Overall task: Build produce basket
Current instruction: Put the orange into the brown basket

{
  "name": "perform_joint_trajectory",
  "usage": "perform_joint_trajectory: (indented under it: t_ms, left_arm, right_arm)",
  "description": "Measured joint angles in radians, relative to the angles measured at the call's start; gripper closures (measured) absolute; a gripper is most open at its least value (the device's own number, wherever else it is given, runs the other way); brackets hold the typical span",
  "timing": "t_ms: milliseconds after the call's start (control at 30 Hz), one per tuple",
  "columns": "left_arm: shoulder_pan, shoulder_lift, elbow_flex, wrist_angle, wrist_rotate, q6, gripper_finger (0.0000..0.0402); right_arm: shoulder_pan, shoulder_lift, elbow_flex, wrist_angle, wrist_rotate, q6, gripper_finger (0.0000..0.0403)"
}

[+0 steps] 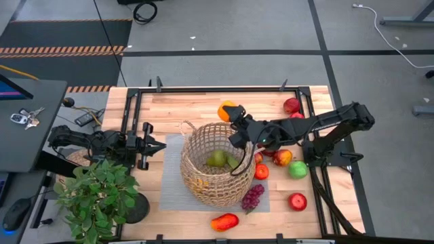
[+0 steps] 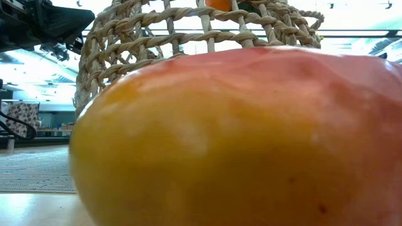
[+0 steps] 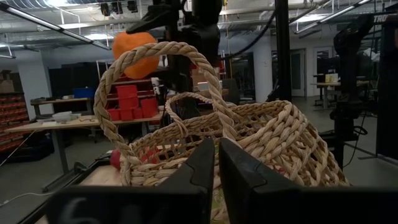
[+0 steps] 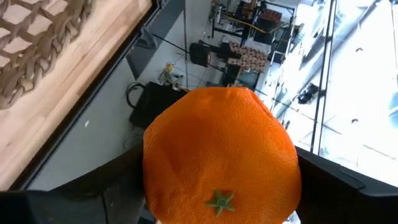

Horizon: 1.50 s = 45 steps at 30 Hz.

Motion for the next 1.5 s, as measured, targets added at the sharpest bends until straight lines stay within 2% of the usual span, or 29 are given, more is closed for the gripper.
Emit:
perform_joint_trajectory:
  t_ms: [233, 367, 467, 667, 733, 800, 967, 1167, 1333, 1500]
  left_arm:
    - [0.000, 0.000, 0.000, 0.000, 0.000, 0.000, 0.0367]
    - [0.000, 0.000, 0.000, 0.000, 0.000, 0.000, 0.0366]
    - [0.000, 0.000, 0.000, 0.000, 0.000, 0.000, 0.0370]
    - [0.000, 0.000, 0.000, 0.000, 0.000, 0.000, 0.0376]
    - [0.000, 0.000, 0.000, 0.000, 0.000, 0.000, 0.0375]
    - [0.000, 0.000, 0.000, 0.000, 0.000, 0.000, 0.0372]
    - [0.000, 0.000, 0.000, 0.000, 0.000, 0.000, 0.0366]
    - [0.000, 0.000, 0.000, 0.000, 0.000, 0.000, 0.0370]
    - [0.000, 0.000, 0.000, 0.000, 0.000, 0.000, 0.0373]
    - [0.000, 0.000, 0.000, 0.000, 0.000, 0.000, 0.0366]
  right_arm:
    - [0.002, -0.006, 0.000, 0.024, -0.026, 0.033, 0.0072]
    - [-0.013, -0.038, 0.000, 0.026, -0.159, 0.215, 0.0072]
    - [-0.051, -0.075, 0.000, 0.025, -0.367, 0.443, 0.0072]
    - [-0.183, -0.133, 0.000, 0.027, -0.893, 0.924, 0.0072]
    - [-0.228, -0.138, 0.000, 0.032, -1.023, 1.086, 0.0072]
    - [-0.266, -0.137, 0.000, 0.037, -1.099, 1.253, 0.0072]
    - [-0.323, -0.115, 0.000, 0.019, -1.136, 1.637, 0.0072]
    - [-0.331, -0.051, 0.000, 0.057, -1.138, 1.889, 0.0072]
    - [-0.292, 0.006, 0.000, 0.022, -1.212, 1.880, 0.0072]
    - [-0.259, 0.055, 0.011, -0.040, -1.218, 1.817, 0.0072]
